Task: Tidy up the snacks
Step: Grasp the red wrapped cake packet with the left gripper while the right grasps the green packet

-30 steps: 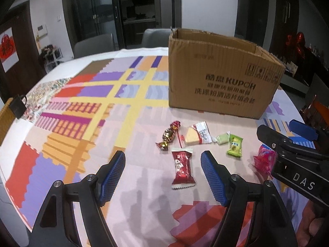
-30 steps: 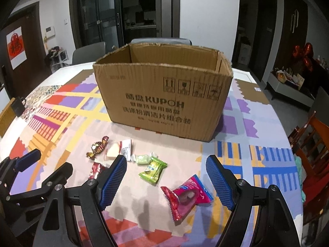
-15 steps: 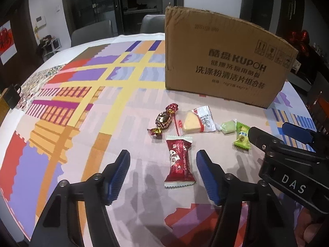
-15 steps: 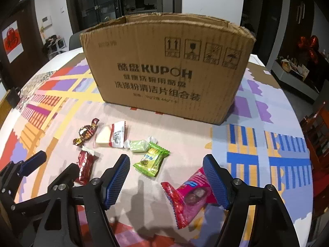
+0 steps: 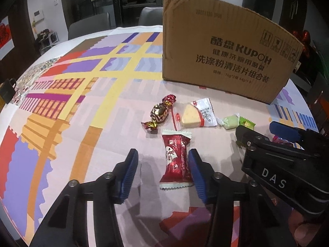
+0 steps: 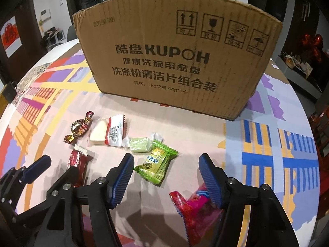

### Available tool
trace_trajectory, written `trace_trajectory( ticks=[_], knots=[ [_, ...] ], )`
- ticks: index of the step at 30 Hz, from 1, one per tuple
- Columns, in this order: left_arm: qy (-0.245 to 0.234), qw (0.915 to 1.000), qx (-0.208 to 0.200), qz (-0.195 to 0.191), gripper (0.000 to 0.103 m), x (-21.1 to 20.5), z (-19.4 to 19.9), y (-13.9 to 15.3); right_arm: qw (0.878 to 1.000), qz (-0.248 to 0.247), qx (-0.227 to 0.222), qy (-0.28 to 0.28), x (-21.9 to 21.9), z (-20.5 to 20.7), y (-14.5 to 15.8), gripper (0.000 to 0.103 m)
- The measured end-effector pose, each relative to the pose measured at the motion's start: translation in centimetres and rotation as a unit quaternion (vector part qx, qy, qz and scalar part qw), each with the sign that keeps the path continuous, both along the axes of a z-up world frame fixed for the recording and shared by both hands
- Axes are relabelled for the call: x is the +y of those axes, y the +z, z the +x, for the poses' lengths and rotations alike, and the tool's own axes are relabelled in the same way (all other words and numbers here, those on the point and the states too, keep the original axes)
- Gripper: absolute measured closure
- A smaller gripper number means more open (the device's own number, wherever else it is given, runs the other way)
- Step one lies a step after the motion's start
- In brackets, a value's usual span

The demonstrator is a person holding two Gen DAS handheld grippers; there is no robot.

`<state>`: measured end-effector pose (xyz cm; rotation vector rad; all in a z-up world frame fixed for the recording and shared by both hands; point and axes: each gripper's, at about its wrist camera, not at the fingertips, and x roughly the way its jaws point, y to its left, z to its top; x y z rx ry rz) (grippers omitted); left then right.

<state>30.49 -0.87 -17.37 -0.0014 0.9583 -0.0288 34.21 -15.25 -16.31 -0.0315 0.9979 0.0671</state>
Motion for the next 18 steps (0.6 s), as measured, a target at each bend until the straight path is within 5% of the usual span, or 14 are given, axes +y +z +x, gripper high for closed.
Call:
trace_trajectory(
  ticks=[7, 11, 14, 18],
  knots=[
    [-0.001, 1.0, 0.002, -0.008, 0.057, 0.2, 0.1, -0.3, 1.0, 0.001, 0.016, 0.002, 0.3, 0.4, -1.3, 0.046],
    [-0.01, 0.9998, 0.013, -0.012, 0.076, 0.0, 0.3, -0.7, 1.0, -0.003, 0.017, 0.003, 0.5, 0.4, -1.6, 0.049],
    [-0.012, 0.9998, 0.013, -0.012, 0.077, 0.0, 0.1, -0.9, 1.0, -0.005, 0.015, 0.007, 0.7, 0.4, -1.7, 0.052],
    [-0.011, 0.9997, 0.013, -0.015, 0.077, 0.2, 0.1, -0.8, 1.0, -0.004, 0.013, 0.014, 1.1, 0.4, -1.7, 0.069]
  ],
)
